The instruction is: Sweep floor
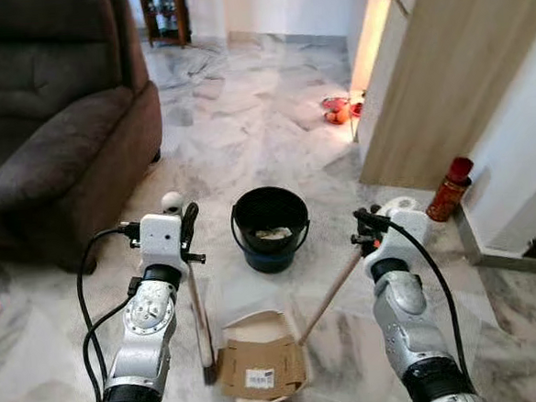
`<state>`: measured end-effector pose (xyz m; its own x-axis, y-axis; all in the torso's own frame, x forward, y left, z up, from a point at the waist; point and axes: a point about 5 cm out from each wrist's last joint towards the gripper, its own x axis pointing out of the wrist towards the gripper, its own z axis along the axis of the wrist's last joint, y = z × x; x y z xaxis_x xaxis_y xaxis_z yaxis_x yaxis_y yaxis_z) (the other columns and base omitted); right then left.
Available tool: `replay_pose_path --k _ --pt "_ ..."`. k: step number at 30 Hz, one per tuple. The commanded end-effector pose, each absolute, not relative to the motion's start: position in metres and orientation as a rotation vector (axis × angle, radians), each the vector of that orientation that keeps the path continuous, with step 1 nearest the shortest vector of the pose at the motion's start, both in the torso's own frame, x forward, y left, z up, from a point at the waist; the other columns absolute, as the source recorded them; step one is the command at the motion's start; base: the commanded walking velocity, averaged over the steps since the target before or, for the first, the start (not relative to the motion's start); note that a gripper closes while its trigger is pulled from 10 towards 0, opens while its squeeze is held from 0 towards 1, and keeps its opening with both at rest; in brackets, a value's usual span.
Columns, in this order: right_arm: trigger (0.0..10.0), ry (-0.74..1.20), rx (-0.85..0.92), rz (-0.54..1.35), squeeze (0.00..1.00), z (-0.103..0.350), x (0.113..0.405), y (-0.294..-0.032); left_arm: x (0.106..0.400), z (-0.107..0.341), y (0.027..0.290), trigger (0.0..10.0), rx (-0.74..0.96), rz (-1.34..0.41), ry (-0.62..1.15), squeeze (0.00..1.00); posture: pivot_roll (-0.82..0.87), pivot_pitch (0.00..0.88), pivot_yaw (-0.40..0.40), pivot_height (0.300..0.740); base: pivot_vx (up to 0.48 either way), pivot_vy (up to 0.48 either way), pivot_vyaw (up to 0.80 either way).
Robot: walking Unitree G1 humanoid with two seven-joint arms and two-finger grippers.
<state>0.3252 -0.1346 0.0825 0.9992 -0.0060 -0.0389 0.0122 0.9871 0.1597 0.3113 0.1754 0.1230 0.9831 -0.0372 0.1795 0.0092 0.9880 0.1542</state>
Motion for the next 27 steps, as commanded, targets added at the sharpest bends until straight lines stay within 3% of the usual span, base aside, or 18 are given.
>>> replay_pose_path --k 1,7,27 --pt "10.0 0.001 0.186 -0.050 0.00 0.0901 0.3276 -0.1470 0.3145 0.1358 0.1661 10.0 0.168 -0.045 -0.243 0.00 0.07 0.000 -0.056 0.740 0.262 0.000 0.00" --pt "10.0 0.001 0.187 -0.050 0.00 0.0902 0.3278 -0.1469 0.3147 0.1359 0.1662 10.0 0.169 -0.045 -0.244 0.00 0.07 0.000 -0.055 0.740 0.262 0.000 0.00" --pt "10.0 -0.002 0.190 -0.046 0.00 0.0906 0.3282 -0.1456 0.3145 0.1371 0.1678 10.0 0.164 -0.041 -0.254 0.00 0.07 0.000 -0.054 0.740 0.000 0.000 0.00"
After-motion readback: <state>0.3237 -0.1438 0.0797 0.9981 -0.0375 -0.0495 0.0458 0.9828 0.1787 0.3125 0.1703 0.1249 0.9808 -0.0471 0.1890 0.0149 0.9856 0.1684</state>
